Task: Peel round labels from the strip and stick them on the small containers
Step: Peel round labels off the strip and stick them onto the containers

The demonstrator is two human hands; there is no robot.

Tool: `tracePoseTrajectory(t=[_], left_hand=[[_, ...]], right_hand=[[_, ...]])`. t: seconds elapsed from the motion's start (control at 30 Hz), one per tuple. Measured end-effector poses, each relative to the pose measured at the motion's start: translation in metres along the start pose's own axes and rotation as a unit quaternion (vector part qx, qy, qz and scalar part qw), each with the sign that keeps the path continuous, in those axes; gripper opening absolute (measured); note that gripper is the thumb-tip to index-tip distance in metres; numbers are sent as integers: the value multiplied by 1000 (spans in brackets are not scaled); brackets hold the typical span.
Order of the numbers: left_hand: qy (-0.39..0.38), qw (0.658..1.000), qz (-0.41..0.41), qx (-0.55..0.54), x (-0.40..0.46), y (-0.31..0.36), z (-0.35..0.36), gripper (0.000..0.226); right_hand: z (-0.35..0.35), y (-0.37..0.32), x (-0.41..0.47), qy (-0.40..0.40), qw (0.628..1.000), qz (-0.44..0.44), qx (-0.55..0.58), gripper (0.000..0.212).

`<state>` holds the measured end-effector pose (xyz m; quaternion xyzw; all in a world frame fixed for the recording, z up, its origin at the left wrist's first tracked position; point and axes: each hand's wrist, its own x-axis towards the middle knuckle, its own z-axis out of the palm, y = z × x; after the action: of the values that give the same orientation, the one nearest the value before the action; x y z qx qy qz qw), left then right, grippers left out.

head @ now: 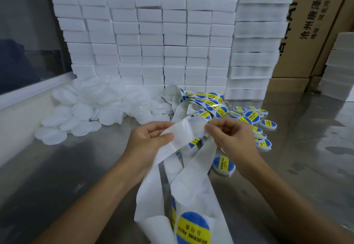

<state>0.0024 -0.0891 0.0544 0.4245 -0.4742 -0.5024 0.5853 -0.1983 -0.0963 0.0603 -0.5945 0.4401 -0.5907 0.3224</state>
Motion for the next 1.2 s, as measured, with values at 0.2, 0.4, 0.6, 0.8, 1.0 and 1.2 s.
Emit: tracePoseTrajectory(t=[0.2, 0.4, 0.6, 0.8, 1.0, 1.2], left_hand=[[216, 967, 58, 120, 26, -7, -39, 5], [375, 790, 40, 484, 64, -11, -119, 51], [360, 750, -106, 544, 84, -15, -192, 103], [259, 812, -142, 503, 95, 4, -224, 133], [208, 771, -86, 596, 90, -9, -205, 102], [160, 793, -12, 588, 79, -28, -168, 94]], right_hand=[[0, -10, 3, 2, 984, 92, 154, 10], [-2, -13, 2, 18, 987, 74, 145, 12], [-1, -15, 3, 37, 985, 67, 155, 17], [-3, -13, 4, 28, 988, 71, 134, 14], [-1, -10, 3, 30, 993, 52, 98, 15], [-1, -9, 1, 23, 996, 59, 66, 5]])
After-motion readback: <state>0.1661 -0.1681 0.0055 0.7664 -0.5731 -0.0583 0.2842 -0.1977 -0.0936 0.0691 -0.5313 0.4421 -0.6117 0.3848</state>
